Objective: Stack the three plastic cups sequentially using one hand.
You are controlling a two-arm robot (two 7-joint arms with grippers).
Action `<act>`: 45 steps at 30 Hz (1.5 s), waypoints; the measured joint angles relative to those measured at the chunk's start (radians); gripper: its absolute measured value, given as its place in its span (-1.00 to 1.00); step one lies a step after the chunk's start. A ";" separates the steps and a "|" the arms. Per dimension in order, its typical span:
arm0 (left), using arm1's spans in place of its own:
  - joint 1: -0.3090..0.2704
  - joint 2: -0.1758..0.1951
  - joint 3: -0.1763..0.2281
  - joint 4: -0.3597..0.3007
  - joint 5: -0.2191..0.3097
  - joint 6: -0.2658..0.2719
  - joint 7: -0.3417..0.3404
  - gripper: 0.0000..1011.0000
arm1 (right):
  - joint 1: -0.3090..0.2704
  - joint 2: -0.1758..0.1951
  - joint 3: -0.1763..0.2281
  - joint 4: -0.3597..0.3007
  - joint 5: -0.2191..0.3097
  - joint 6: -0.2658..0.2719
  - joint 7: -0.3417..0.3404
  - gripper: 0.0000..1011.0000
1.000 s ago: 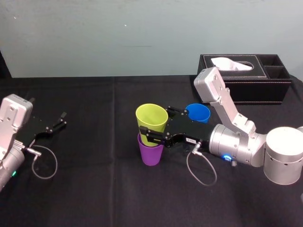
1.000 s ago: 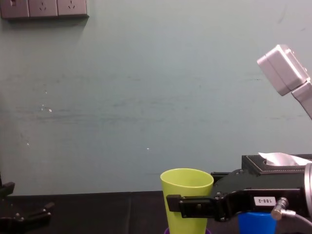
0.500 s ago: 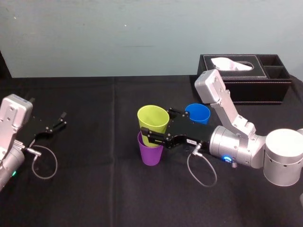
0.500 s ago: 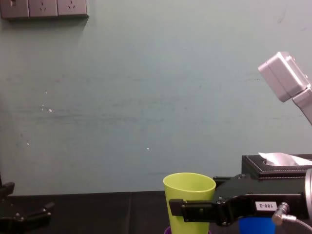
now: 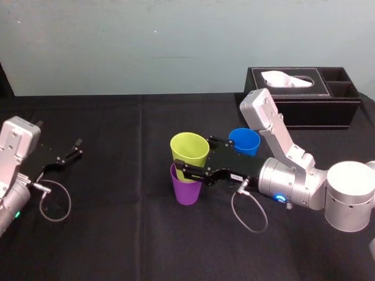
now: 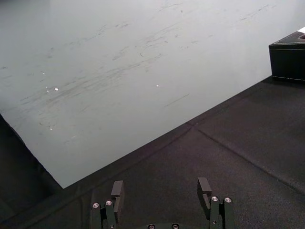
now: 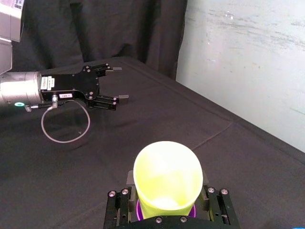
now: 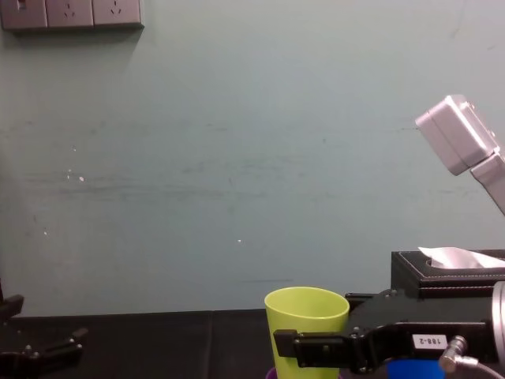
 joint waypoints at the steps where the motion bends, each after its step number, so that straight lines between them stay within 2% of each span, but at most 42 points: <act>1: 0.000 0.000 0.000 0.000 0.000 0.000 0.000 1.00 | 0.000 0.000 0.000 0.000 0.000 0.000 0.000 0.45; 9: 0.000 0.000 0.000 0.000 0.000 0.000 0.000 1.00 | 0.000 0.001 0.000 -0.001 0.001 0.001 0.000 0.46; 21: 0.000 0.000 0.000 0.000 0.000 0.000 0.000 1.00 | 0.000 0.001 0.000 -0.002 0.002 0.001 0.001 0.98; 36: 0.000 0.000 0.000 0.000 0.000 0.000 0.000 1.00 | 0.000 0.001 0.000 -0.002 0.002 0.001 0.001 0.98; 42: 0.000 0.000 0.000 0.000 0.000 0.000 0.000 1.00 | -0.020 0.009 0.022 -0.030 0.005 -0.004 -0.017 0.98; 45: 0.000 0.000 0.000 0.000 0.000 0.000 0.000 1.00 | -0.046 0.023 0.052 -0.062 0.015 -0.006 -0.037 0.98</act>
